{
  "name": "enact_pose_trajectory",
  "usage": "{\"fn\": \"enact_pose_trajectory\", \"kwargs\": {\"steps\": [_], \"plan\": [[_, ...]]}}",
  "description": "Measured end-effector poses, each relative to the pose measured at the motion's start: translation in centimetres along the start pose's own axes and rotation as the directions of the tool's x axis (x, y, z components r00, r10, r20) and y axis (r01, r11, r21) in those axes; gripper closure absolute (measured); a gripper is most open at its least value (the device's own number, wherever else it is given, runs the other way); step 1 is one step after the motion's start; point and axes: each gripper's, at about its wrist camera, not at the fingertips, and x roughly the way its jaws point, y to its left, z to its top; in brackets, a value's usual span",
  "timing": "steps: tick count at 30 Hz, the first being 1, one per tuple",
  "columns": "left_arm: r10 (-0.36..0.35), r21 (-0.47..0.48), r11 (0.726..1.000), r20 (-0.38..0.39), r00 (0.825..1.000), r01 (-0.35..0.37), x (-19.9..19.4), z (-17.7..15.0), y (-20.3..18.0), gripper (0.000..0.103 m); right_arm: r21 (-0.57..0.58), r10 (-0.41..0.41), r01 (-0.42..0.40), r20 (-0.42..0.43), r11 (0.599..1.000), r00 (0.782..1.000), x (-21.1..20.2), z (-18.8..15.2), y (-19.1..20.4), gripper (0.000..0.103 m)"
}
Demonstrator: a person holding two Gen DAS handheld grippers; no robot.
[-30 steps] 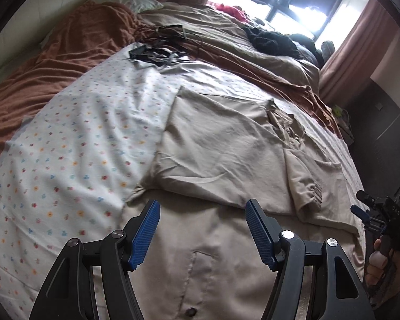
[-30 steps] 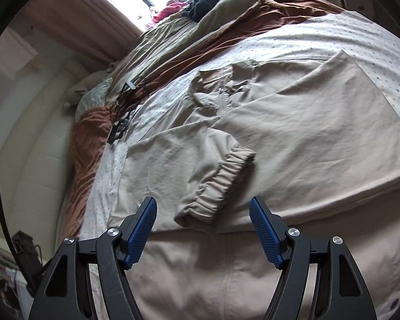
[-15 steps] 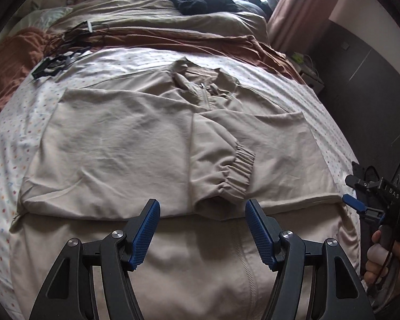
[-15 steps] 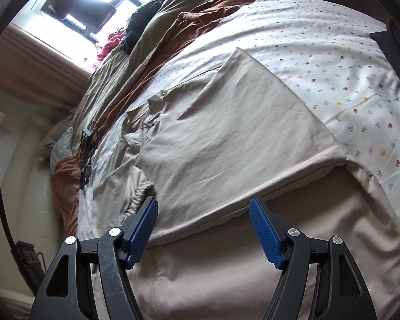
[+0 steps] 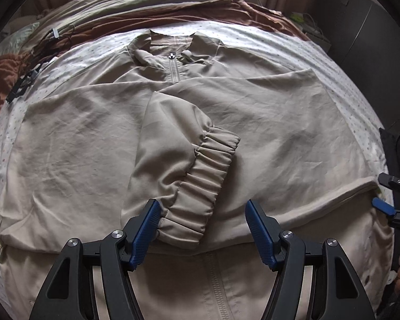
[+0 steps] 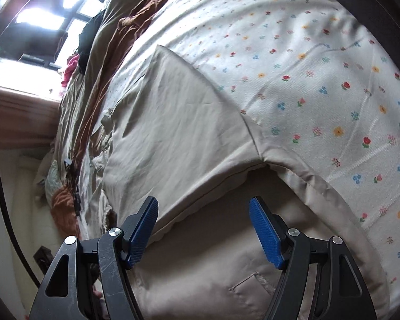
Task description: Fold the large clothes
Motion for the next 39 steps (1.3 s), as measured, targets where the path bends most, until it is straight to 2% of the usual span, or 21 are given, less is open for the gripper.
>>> {"fn": "enact_pose_trajectory", "kwargs": {"steps": [4, 6, 11, 14, 17, 19, 22, 23, 25, 26, 32, 35, 37, 39], "plan": [[0.097, 0.011, 0.995, -0.016, 0.995, -0.097, 1.4, 0.1, 1.2, 0.035, 0.052, -0.012, 0.012, 0.001, 0.999, 1.0, 0.4, 0.4, -1.1, 0.034], [0.114, -0.001, 0.993, -0.01, 0.993, -0.114, 1.3, 0.2, 2.5, 0.035, 0.058, -0.022, 0.021, 0.01, 0.998, 1.0, 0.3, 0.6, -1.3, 0.035], [0.154, -0.108, 0.982, 0.013, 0.988, -0.152, -0.1, 0.2, 7.6, 0.035, 0.086, -0.03, 0.028, 0.026, 0.996, 0.999, -0.1, 1.1, -2.3, 0.038], [0.184, -0.197, 0.964, 0.021, 0.983, -0.177, -1.2, 0.0, 11.2, 0.035, 0.14, 0.024, -0.029, 0.036, 0.99, 0.999, -0.5, 1.3, -3.5, 0.039], [0.153, -0.284, 0.948, 0.022, 0.988, -0.141, -2.1, -0.5, 14.4, 0.035, 0.184, 0.08, -0.088, 0.047, 0.979, 0.996, -1.0, 1.4, -4.1, 0.039], [0.137, -0.324, 0.938, 0.031, 0.99, -0.12, -2.6, -0.8, 15.7, 0.035, 0.184, 0.078, -0.087, 0.052, 0.979, 0.996, -1.0, 1.2, -3.9, 0.039], [0.114, -0.331, 0.939, 0.048, 0.992, -0.092, -3.0, -1.1, 16.1, 0.035, 0.164, 0.06, -0.068, 0.056, 0.984, 0.997, -0.7, 0.9, -2.9, 0.04], [0.103, -0.326, 0.942, 0.049, 0.994, -0.081, -2.9, -1.2, 15.9, 0.035, 0.16, 0.06, -0.068, 0.057, 0.985, 0.997, -0.5, 0.8, -2.6, 0.043], [0.068, -0.311, 0.949, 0.04, 0.997, -0.052, -2.4, -1.4, 15.5, 0.035, 0.158, 0.065, -0.074, 0.061, 0.985, 0.996, -0.1, 1.0, -2.4, 0.06], [0.056, -0.302, 0.952, 0.032, 0.998, -0.044, -2.0, -1.5, 15.2, 0.035, 0.161, 0.063, -0.072, 0.065, 0.984, 0.996, 0.1, 1.1, -2.4, 0.061], [0.101, -0.226, 0.968, -0.034, 0.994, -0.106, 0.3, -2.4, 14.2, 0.035, 0.188, 0.016, -0.033, 0.093, 0.982, 0.995, 0.5, 2.4, -3.2, 0.065], [0.148, -0.255, 0.955, -0.037, 0.988, -0.152, -1.2, -2.7, 14.8, 0.035, 0.18, 0.001, -0.015, 0.078, 0.984, 0.997, 0.8, 2.5, -3.1, 0.065], [0.117, -0.287, 0.951, -0.002, 0.993, -0.113, -3.2, -3.0, 15.4, 0.035, 0.187, 0.002, -0.016, 0.074, 0.982, 0.997, 0.5, 2.4, -3.0, 0.065], [0.093, -0.298, 0.951, 0.035, 0.995, -0.079, -5.4, -3.4, 15.9, 0.035, 0.174, -0.003, -0.011, 0.076, 0.985, 0.997, 0.1, 2.1, -2.4, 0.06]]}}
